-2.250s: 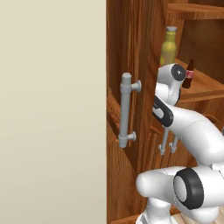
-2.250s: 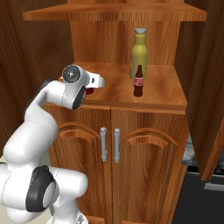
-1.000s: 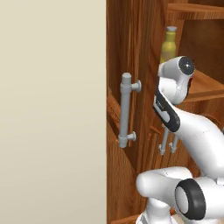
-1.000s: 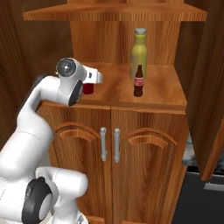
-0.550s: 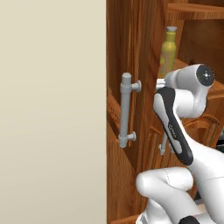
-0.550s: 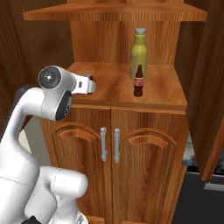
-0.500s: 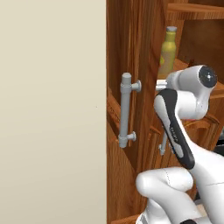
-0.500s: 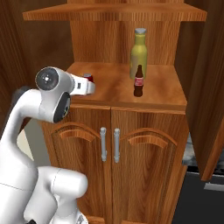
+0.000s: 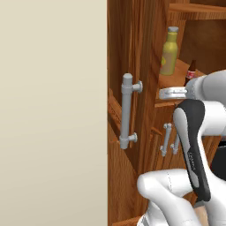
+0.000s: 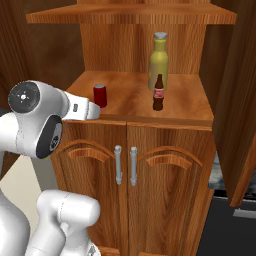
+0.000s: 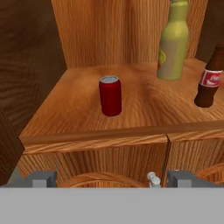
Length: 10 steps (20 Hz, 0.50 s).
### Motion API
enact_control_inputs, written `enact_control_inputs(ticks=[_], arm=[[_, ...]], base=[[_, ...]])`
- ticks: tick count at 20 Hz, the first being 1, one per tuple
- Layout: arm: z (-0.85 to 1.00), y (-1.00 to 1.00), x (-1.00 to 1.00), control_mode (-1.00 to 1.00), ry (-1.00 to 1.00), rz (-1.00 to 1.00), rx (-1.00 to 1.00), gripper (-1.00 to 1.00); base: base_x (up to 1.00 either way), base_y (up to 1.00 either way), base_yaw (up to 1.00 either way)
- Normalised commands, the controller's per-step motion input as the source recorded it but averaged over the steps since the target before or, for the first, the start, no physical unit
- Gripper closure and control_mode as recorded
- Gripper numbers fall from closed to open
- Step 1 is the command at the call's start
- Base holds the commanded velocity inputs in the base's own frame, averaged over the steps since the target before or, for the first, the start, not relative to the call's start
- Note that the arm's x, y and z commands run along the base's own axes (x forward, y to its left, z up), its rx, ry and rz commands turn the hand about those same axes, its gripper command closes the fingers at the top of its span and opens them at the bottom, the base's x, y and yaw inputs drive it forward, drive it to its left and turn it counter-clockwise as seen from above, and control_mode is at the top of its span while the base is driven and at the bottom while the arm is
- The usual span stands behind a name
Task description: Pick the juice, can, bottled drink from the counter and place them in the open cabinet.
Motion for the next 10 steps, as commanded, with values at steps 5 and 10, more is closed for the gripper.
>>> enact_control_inputs(ticks=[5,10], arm=[[0.31,-0.25,-0.8,-1.0,0.17,-0.06,0.0,-1.0],[0.2,-0.12,-0.71,-1.0,0.04,-0.02,0.0,-1.0]], base=[[0.0,0.0,0.0],[0.0,0.0,0.0]])
